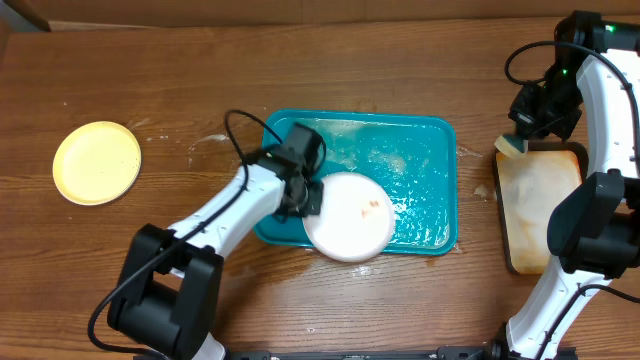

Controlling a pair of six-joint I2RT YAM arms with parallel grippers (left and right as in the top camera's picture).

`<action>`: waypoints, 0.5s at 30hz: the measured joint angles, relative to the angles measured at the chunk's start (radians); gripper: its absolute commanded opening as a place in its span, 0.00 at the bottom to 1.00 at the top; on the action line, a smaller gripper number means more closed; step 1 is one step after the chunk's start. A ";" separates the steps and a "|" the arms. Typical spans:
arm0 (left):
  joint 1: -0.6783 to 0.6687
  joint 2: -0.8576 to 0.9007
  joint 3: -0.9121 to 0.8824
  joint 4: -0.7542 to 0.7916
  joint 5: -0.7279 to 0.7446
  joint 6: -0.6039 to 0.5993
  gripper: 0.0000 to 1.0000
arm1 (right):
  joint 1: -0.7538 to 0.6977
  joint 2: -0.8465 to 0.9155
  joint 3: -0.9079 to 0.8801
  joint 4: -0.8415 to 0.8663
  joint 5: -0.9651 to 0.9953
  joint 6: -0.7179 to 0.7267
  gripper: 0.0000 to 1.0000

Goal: Clean dirty plates on tray and stack at the side

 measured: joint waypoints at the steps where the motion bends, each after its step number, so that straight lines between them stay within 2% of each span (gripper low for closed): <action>1: 0.014 0.000 0.021 0.000 -0.014 -0.018 0.04 | 0.000 0.000 0.000 0.000 0.000 -0.001 0.04; 7: 0.099 0.000 0.078 0.024 -0.070 -0.075 0.04 | 0.000 0.000 0.000 0.003 0.001 -0.001 0.04; 15: 0.135 0.068 0.079 0.019 -0.080 -0.039 0.04 | -0.023 0.000 0.000 0.000 0.026 0.000 0.04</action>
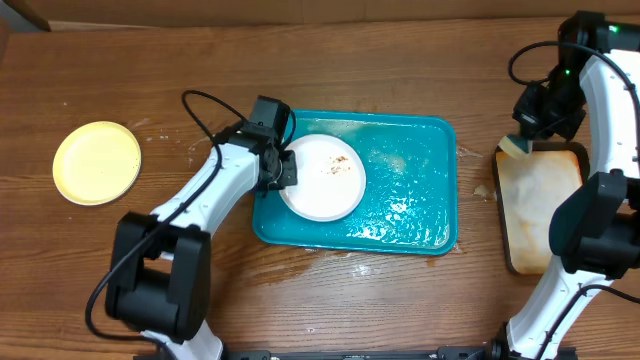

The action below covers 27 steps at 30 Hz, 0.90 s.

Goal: Clean dirty plates on tray and stack at the side

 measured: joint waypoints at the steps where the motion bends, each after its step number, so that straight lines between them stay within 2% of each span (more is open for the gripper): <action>1: -0.002 0.010 0.000 0.000 0.003 0.006 0.04 | -0.008 0.000 -0.001 0.000 0.002 0.000 0.04; 8: -0.009 0.041 0.000 -0.004 0.035 0.013 0.04 | -0.068 -0.012 -0.106 0.040 0.007 0.000 0.04; 16: -0.013 0.041 0.000 -0.003 0.065 0.015 0.04 | -0.075 -0.016 -0.400 0.233 0.009 0.026 0.04; 20: -0.013 0.041 0.000 -0.009 0.125 0.064 0.04 | -0.086 -0.017 -0.543 0.364 0.010 0.034 0.04; 27: -0.013 0.042 0.000 -0.008 0.159 0.090 0.04 | -0.172 -0.070 -0.667 0.475 -0.036 0.075 0.04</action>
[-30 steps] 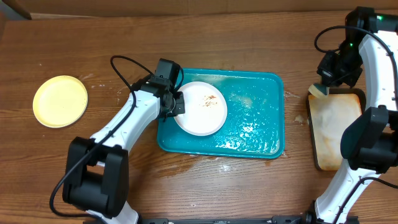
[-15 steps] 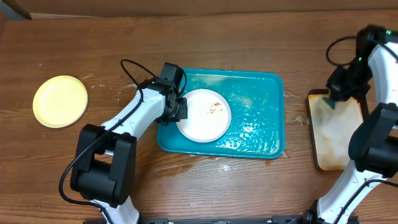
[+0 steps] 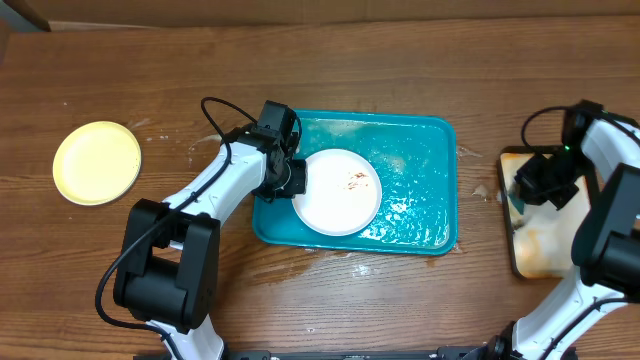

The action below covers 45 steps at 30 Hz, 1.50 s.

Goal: Clean dirty plates on tray and stack at the side

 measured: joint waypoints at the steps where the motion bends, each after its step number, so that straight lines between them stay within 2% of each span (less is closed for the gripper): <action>1: 0.000 0.000 0.000 0.000 0.001 0.002 0.04 | -0.013 -0.008 -0.013 0.010 -0.006 0.004 0.04; 11: 0.000 0.000 0.000 -0.010 0.006 0.002 0.04 | -0.039 -0.021 -0.030 0.023 -0.066 -0.029 0.04; 20: 0.000 0.000 0.000 -0.011 0.016 0.002 0.04 | -0.021 0.003 0.065 0.021 -0.139 -0.117 0.04; 30: 0.000 0.000 0.000 -0.010 0.018 0.003 0.04 | -0.021 0.003 0.105 -0.007 0.103 -0.004 0.04; 34: 0.000 0.000 0.000 -0.010 0.018 0.003 0.04 | -0.021 0.003 0.089 0.045 0.169 0.039 0.04; 40: 0.000 0.000 0.000 -0.011 0.019 0.003 0.04 | -0.021 -0.016 -0.006 0.147 0.190 0.060 0.04; 45: 0.000 0.000 0.000 -0.010 0.033 0.003 0.04 | -0.021 -0.031 -0.028 0.163 0.182 0.067 0.04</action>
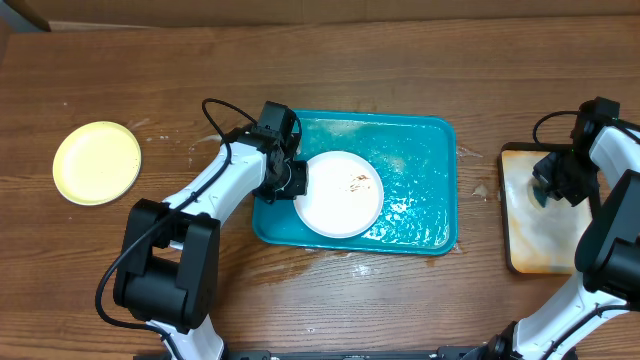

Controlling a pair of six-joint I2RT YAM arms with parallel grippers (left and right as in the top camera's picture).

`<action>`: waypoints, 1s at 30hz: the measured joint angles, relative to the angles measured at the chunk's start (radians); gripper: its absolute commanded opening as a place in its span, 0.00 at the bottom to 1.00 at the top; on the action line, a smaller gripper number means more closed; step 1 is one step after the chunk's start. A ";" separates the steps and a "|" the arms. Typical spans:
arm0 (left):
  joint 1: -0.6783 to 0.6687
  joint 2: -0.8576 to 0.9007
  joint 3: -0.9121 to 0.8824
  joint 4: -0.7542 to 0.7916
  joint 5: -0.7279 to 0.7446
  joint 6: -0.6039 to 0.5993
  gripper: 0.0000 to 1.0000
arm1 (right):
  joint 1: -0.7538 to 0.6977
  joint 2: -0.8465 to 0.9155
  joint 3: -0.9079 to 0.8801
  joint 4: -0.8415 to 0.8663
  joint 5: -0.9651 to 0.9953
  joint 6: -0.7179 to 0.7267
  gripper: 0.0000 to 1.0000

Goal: Clean dirty plates on tray and stack at the side

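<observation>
A white plate (340, 198) with brown smears near its middle lies in the wet teal tray (425, 140), towards the tray's left side. My left gripper (292, 181) is shut on the plate's left rim. Far to the right, my right gripper (552, 188) hangs low over a stained wooden board (535, 235). It is closed on a small dark green sponge (541, 193), which only just shows at its tip.
A clean yellow plate (97, 162) sits alone on the table at the far left. The left arm's black cable (222, 112) loops above the tray's left edge. Water spots mark the wood around the tray.
The right gripper has shifted a little to the right over the board, with the sponge. The left gripper and the white plate have barely moved.
At first the left gripper held the white plate over the tray's front rim, while the right gripper held the sponge up at the board's far corner. Then the plate lay in the tray's left part. Later the right gripper was low over the board, where it remains.
</observation>
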 measured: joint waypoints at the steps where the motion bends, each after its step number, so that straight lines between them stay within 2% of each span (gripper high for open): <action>1: 0.000 0.000 0.000 0.000 0.003 0.000 0.04 | 0.000 -0.001 0.000 -0.003 0.000 0.000 0.04; 9: 0.000 0.000 0.000 0.000 0.008 0.000 0.04 | 0.000 -0.010 0.061 -0.120 -0.018 0.007 0.04; 19: 0.000 0.000 0.000 0.004 0.011 0.000 0.04 | 0.000 -0.153 0.357 -0.298 -0.035 0.002 0.04; 22: 0.000 0.000 0.000 0.008 0.011 0.000 0.04 | -0.001 -0.163 0.364 -0.292 -0.138 -0.073 0.04; 26: 0.000 0.000 0.000 0.023 0.015 0.003 0.04 | 0.013 -0.158 0.364 -0.284 -0.416 -0.246 0.04; 30: 0.000 0.000 0.000 0.034 0.024 0.003 0.04 | 0.089 -0.158 0.364 -0.281 -0.572 -0.339 0.04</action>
